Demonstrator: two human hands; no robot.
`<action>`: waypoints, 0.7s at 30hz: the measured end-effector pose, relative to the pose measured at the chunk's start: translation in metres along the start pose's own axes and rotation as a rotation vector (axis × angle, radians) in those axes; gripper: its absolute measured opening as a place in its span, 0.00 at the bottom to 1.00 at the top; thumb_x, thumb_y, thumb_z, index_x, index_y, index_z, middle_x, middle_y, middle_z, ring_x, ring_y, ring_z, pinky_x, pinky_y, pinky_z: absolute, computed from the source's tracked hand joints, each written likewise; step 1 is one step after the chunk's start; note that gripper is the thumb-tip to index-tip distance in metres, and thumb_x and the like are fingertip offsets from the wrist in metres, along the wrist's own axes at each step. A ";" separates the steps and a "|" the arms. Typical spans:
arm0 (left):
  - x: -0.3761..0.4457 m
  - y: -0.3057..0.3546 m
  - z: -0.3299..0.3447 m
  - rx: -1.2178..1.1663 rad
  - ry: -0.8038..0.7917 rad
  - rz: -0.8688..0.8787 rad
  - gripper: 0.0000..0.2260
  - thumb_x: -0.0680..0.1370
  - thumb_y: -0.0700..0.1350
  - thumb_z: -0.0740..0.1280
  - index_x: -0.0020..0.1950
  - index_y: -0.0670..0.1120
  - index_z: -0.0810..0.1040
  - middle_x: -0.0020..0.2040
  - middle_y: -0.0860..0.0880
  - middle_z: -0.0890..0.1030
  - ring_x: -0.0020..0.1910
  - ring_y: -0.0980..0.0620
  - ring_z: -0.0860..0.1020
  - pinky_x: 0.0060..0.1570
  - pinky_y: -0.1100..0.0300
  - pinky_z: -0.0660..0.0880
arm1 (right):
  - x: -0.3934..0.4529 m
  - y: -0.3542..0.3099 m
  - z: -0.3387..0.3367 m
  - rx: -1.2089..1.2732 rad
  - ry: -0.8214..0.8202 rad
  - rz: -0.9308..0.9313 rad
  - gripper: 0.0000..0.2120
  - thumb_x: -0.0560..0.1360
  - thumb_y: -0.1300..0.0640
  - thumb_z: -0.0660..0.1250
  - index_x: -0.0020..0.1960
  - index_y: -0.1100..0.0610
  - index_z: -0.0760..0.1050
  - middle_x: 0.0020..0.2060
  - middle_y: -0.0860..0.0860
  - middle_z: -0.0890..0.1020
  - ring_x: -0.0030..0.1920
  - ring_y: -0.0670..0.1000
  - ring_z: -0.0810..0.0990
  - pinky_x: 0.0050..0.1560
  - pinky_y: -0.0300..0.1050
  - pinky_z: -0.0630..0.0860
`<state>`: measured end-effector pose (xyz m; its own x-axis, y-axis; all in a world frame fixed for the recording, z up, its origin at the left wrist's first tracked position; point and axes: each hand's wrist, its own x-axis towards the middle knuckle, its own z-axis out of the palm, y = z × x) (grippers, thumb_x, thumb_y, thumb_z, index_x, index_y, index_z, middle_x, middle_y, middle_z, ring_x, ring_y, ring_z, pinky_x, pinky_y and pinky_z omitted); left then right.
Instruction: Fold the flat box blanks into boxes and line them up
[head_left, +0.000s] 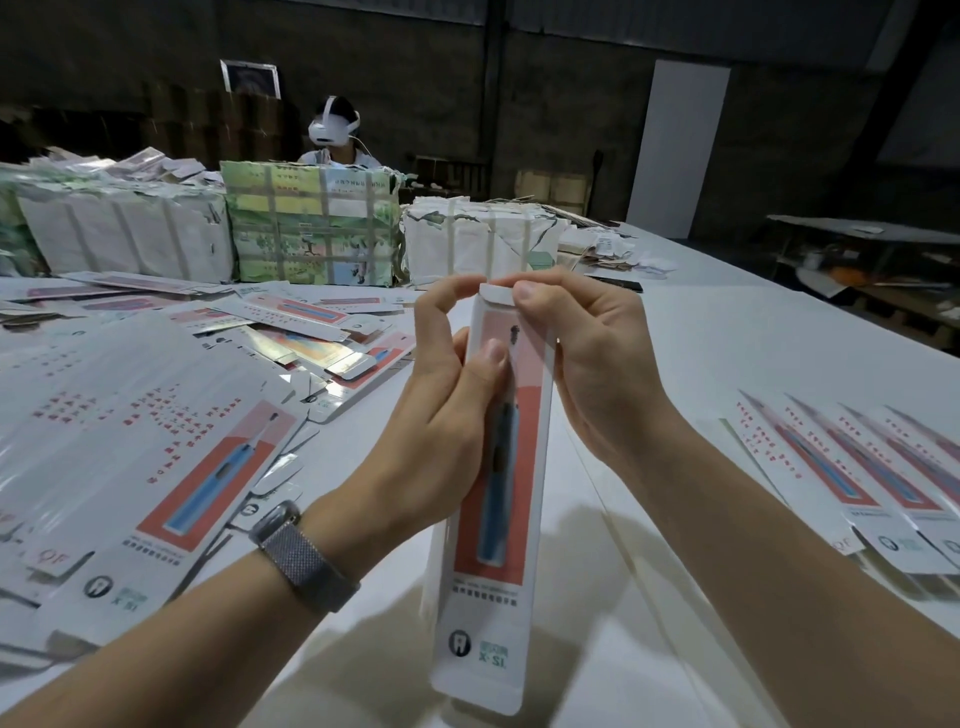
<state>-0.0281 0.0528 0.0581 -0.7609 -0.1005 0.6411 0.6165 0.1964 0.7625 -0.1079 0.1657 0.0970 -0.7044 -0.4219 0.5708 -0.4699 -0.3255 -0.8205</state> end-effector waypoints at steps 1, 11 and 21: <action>0.000 0.000 0.000 0.006 -0.012 0.001 0.14 0.84 0.49 0.55 0.67 0.62 0.59 0.44 0.55 0.80 0.39 0.55 0.81 0.40 0.62 0.78 | 0.000 0.000 -0.001 0.010 -0.001 0.005 0.09 0.80 0.65 0.63 0.49 0.64 0.82 0.38 0.53 0.83 0.40 0.53 0.82 0.43 0.47 0.80; 0.004 0.002 -0.006 0.041 -0.056 0.006 0.14 0.84 0.45 0.55 0.68 0.54 0.59 0.47 0.53 0.81 0.40 0.59 0.79 0.41 0.66 0.75 | 0.006 0.003 -0.014 -0.104 -0.089 0.032 0.10 0.79 0.61 0.63 0.51 0.60 0.84 0.37 0.52 0.83 0.39 0.53 0.76 0.35 0.48 0.70; 0.003 0.003 -0.006 -0.022 -0.077 0.004 0.08 0.85 0.41 0.53 0.61 0.53 0.60 0.41 0.58 0.83 0.36 0.60 0.79 0.38 0.68 0.75 | 0.006 0.001 -0.016 -0.283 -0.151 -0.175 0.10 0.77 0.59 0.62 0.50 0.54 0.82 0.41 0.47 0.82 0.38 0.55 0.78 0.32 0.37 0.70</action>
<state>-0.0277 0.0474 0.0626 -0.7711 -0.0241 0.6363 0.6233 0.1754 0.7620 -0.1214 0.1767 0.0996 -0.5240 -0.5077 0.6838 -0.7195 -0.1657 -0.6744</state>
